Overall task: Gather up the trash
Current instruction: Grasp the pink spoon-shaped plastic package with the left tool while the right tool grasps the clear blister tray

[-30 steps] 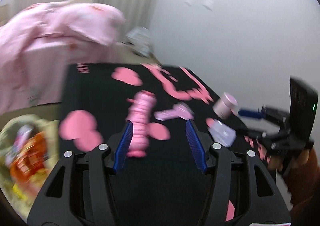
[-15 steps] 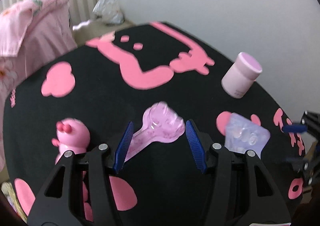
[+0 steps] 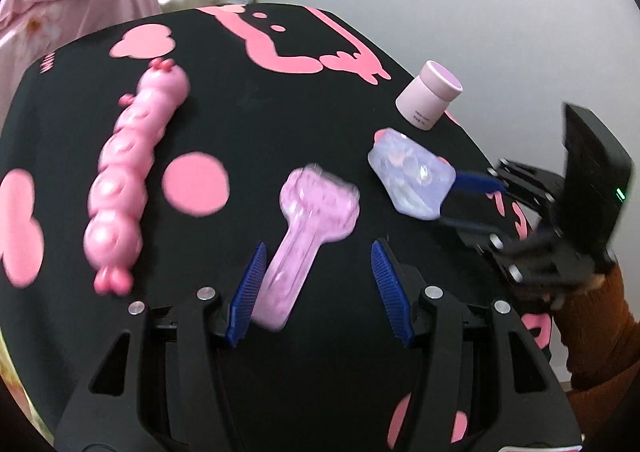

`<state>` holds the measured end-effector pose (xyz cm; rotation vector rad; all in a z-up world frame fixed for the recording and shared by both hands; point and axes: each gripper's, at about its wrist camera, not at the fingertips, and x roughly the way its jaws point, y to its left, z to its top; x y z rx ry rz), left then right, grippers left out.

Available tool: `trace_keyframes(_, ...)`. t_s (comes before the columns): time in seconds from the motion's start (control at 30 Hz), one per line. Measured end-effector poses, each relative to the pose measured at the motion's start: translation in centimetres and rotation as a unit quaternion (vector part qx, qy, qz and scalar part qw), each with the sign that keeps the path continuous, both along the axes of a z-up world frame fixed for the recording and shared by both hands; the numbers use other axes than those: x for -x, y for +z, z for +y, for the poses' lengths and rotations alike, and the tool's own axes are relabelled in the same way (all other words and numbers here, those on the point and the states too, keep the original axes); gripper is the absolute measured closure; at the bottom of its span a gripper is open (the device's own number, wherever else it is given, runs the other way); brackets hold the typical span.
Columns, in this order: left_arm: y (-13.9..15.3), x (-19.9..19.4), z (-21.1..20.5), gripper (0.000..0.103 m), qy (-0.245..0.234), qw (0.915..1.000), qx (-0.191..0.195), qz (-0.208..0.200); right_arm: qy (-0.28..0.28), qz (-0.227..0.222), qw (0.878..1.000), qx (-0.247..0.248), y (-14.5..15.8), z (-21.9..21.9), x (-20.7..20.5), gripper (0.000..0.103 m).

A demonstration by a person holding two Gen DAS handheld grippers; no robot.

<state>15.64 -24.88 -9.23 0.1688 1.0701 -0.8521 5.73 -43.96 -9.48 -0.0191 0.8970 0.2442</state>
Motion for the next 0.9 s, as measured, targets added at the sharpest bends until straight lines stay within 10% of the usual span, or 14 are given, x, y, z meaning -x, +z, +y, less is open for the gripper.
trace_keyframes(0.3,1.0,2.6,1.0,0.051,-0.024,0.9983,-0.010,-0.052,-0.011,-0.015,0.999,-0.027,0.5,-0.3,-0.9,0.086)
trace_keyframes(0.57,1.4,0.2,-3.0,0.051,-0.034,0.9941,-0.027,-0.100,-0.068,-0.030,0.996,-0.040,1.4,-2.3,0.3,0.085)
trace_keyframes(0.7,0.3,-0.3,-4.7,0.052,-0.043,0.9921,-0.063,-0.099,-0.070,-0.042,0.994,-0.070,1.6,-3.2,1.2,0.047)
trace_keyframes(0.9,0.1,-0.3,-3.7,0.061,-0.025,0.9944,-0.058,-0.085,-0.043,-0.020,0.997,-0.064,1.2,-2.4,0.8,0.044)
